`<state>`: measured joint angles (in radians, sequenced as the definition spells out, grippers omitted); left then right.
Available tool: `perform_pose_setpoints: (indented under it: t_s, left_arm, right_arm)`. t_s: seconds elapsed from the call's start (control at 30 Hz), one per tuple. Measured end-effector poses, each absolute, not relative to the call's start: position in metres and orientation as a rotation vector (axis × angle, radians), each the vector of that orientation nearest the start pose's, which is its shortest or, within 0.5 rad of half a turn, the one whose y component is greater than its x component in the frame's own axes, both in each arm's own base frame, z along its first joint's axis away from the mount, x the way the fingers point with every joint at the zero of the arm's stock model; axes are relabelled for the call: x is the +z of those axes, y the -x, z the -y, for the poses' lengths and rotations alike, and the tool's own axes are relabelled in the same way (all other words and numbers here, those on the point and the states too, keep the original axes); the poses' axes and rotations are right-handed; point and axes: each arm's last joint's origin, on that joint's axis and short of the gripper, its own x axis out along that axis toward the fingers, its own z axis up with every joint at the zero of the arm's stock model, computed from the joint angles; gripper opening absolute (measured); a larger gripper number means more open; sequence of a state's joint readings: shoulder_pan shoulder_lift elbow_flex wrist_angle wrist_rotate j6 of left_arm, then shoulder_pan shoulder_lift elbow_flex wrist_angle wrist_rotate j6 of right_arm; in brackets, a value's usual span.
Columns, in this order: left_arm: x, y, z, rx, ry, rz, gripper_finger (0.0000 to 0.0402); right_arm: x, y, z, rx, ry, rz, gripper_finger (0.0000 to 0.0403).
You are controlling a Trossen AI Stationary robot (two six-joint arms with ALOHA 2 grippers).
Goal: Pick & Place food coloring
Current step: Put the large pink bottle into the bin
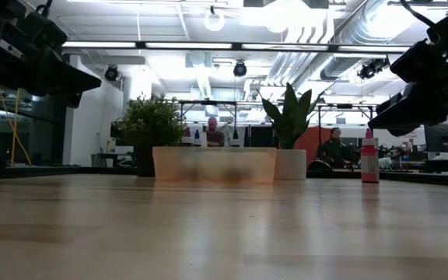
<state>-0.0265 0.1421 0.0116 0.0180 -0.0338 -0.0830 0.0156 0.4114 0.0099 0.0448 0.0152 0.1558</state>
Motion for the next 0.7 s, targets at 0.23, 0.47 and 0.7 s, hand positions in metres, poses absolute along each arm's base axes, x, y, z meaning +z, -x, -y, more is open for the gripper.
perform_pose_setpoints:
  t_s: [0.23, 0.47, 0.7]
  left_arm:
    - [0.158, -0.105, 0.002, 0.012, 0.079, -0.112, 0.0]
    - [0.158, -0.105, 0.002, 0.012, 0.079, -0.112, 0.0]
    - [0.158, -0.105, 0.002, 0.012, 0.079, -0.112, 0.0]
  right_arm:
    - [0.149, -0.122, -0.002, -0.01, -0.138, -0.208, 0.0]
    - [0.166, -0.124, -0.002, 0.004, -0.128, -0.041, 0.0]
    - [0.198, -0.131, -0.001, -0.018, -0.038, -0.042, 0.0]
